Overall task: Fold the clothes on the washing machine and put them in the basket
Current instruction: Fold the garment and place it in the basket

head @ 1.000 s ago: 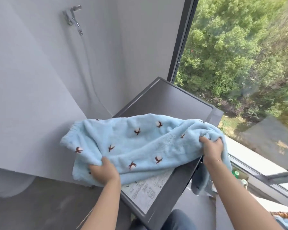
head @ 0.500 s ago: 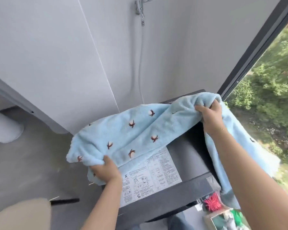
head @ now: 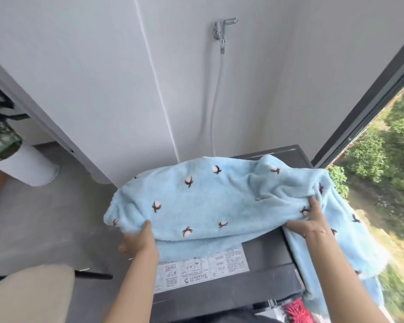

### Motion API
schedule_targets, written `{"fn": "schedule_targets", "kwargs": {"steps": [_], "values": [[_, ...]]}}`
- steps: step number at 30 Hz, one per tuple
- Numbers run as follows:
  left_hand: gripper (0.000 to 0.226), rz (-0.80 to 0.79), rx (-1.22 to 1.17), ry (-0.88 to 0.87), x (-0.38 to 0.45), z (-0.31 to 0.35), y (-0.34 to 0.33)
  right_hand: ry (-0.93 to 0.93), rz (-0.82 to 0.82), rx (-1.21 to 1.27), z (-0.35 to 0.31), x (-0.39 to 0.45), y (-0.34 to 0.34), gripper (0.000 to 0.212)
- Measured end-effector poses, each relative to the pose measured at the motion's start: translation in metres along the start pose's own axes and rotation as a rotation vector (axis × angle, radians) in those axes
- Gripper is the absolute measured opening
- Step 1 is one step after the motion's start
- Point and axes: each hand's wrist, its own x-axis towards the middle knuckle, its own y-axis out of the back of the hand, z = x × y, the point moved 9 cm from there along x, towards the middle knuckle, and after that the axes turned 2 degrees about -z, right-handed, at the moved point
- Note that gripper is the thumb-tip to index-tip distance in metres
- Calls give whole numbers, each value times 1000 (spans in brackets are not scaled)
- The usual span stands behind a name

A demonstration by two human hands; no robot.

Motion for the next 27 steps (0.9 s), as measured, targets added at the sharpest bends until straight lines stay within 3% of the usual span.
{"fn": "schedule_targets", "kwargs": {"steps": [4, 6, 9, 12, 14, 16, 18, 20, 22, 25, 27], "values": [[74, -23, 202, -36, -3, 3, -2, 425, -268, -196, -33, -29, -55, 57], [74, -15, 200, -60, -3, 3, -1, 456, -304, -264, -50, -37, -84, 37], [68, 2, 169, -174, -9, 4, 0, 465, -307, -389, -80, -42, -118, 49], [66, 32, 155, -233, -14, 7, 0, 673, -425, -481, -109, -67, -151, 55], [66, 39, 150, -219, -11, 6, -1, 759, -360, -443, -122, -72, -139, 63], [64, 41, 137, -216, -11, 5, 0, 764, -79, -373, -127, -57, -87, 75], [62, 38, 112, -208, -12, 4, 1, 649, 234, -303, -118, -33, -17, 101], [61, 31, 83, -188, -9, 3, 1, 528, 353, -320, -108, -9, 34, 125], [59, 3, 63, -180, -8, 4, -1, 526, 397, -283, -115, 0, 56, 107], [56, -26, 44, -168, -8, 3, -2, 599, 247, -384, -134, -3, 22, 71], [57, -29, 59, -171, -10, 2, -1, 734, 134, -357, -153, -17, -7, 84]]}}
